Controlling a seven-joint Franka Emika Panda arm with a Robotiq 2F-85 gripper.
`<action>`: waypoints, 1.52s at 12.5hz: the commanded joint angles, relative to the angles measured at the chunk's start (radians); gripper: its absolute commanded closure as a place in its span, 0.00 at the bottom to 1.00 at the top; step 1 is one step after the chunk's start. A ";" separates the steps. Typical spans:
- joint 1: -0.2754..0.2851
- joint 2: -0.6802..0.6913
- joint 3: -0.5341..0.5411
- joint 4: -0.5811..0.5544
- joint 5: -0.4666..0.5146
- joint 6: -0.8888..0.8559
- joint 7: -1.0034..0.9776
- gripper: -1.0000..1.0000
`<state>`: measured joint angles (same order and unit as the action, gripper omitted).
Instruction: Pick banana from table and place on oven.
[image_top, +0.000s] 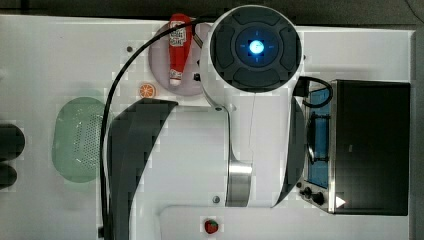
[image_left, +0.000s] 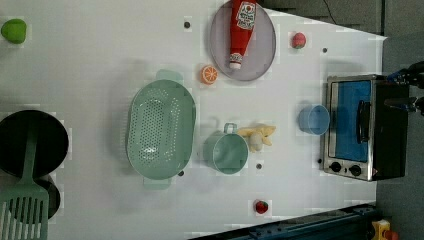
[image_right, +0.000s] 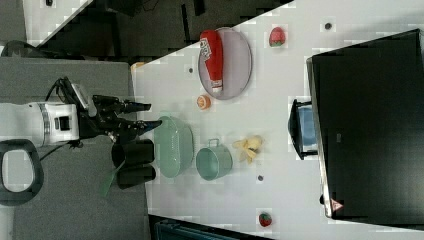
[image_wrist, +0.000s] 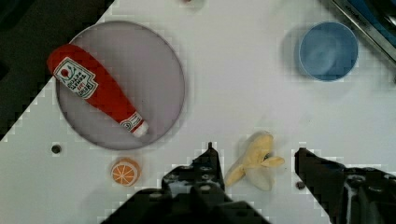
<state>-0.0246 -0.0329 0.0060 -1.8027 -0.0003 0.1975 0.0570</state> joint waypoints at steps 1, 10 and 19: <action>-0.082 -0.428 0.063 -0.286 0.015 -0.147 -0.071 0.21; -0.078 -0.294 0.071 -0.363 0.015 0.022 -0.071 0.00; -0.076 0.074 0.081 -0.603 0.015 0.661 -0.071 0.00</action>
<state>-0.1152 0.1018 0.0738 -2.4395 0.0216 0.8184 0.0116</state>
